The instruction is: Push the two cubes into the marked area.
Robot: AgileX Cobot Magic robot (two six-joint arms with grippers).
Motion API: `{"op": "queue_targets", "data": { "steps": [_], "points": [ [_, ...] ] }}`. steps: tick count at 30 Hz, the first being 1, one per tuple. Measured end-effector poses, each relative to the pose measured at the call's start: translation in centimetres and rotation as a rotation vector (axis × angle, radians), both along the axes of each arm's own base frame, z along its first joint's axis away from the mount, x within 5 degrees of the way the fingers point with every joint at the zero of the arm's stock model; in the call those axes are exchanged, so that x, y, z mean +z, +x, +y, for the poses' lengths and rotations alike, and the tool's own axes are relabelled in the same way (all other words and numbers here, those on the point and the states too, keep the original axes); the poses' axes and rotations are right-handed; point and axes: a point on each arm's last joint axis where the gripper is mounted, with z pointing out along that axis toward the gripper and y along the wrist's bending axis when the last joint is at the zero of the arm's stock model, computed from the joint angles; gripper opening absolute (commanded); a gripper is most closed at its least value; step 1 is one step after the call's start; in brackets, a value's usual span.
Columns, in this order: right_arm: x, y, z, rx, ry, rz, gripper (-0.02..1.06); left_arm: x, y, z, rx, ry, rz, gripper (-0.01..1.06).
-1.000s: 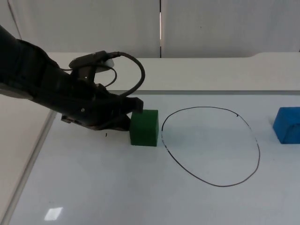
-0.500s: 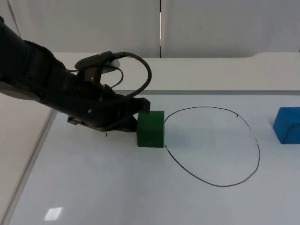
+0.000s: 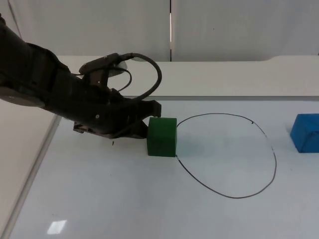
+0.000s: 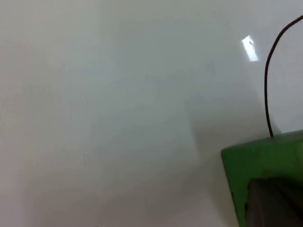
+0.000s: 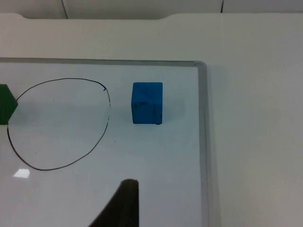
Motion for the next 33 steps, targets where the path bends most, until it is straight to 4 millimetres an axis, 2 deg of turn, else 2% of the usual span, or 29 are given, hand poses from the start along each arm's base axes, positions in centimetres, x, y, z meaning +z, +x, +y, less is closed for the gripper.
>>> {"op": "queue_targets", "data": {
  "steps": [6, 17, 33],
  "points": [
    [0.0, 0.0, 0.0, 0.000, 0.000, 0.000, 1.05, 0.0, -0.1, -0.2, -0.009, -0.010, 0.001, 0.00],
    [0.0, 0.0, 0.0, 0.000, 0.000, 0.000, 1.05, 0.0, -1.0, -2.0, -0.063, -0.010, 0.002, 0.00],
    [0.0, 0.0, 0.0, 0.000, 0.000, 0.000, 1.05, 0.1, -1.3, -2.7, -0.084, -0.011, 0.001, 0.00]
  ]
}}
